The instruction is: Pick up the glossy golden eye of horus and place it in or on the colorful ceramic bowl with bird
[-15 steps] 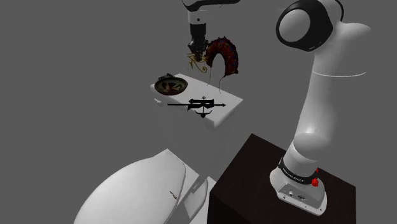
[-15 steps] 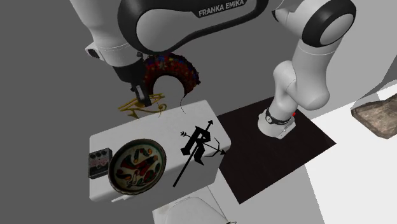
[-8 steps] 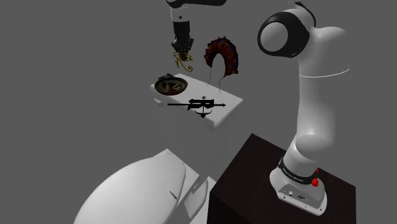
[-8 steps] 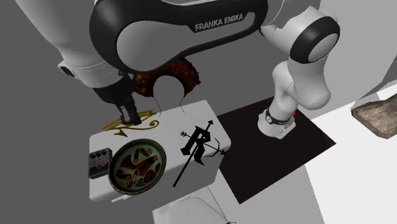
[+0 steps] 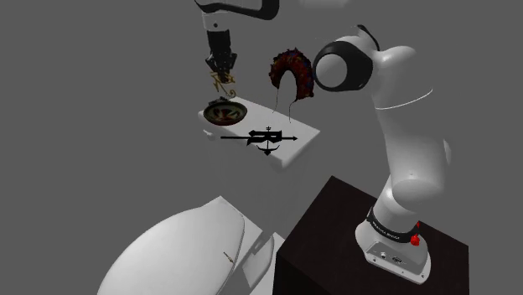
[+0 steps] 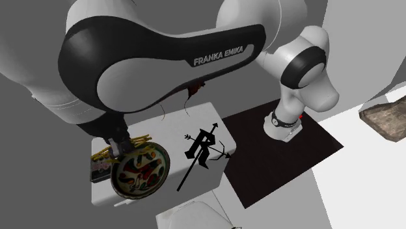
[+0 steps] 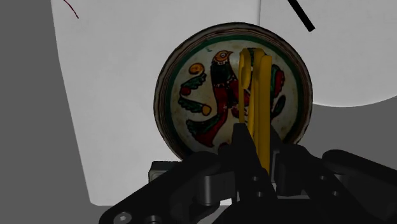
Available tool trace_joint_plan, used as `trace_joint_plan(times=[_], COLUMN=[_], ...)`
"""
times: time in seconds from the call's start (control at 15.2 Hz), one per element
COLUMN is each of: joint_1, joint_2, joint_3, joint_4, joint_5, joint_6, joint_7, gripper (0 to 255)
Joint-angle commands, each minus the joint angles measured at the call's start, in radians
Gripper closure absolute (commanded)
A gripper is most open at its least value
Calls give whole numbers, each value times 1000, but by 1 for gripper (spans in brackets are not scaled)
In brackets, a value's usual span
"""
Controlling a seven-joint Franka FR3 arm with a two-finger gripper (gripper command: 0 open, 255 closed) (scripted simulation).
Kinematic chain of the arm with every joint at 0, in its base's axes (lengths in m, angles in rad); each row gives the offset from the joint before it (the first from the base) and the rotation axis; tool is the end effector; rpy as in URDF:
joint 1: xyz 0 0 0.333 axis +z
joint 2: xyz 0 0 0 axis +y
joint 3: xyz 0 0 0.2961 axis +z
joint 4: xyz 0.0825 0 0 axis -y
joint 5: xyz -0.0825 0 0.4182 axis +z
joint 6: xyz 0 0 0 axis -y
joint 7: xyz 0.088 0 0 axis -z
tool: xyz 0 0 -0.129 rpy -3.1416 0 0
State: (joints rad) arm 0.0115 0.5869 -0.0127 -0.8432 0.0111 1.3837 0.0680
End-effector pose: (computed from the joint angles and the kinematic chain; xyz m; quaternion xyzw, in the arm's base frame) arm 0.7171 0.0037 0.5413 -0.9992 0.0327 0.0232 0.0012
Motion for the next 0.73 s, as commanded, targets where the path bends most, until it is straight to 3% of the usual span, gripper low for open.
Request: trace_joint_plan(times=[0.0, 0.66], joint_1=[2, 4], joint_2=[-21, -88], joint_3=[0, 0], joint_4=[-62, -308], joint_5=[0, -1], joint_6=[42, 220], joint_7=[2, 2], gripper=[255, 255])
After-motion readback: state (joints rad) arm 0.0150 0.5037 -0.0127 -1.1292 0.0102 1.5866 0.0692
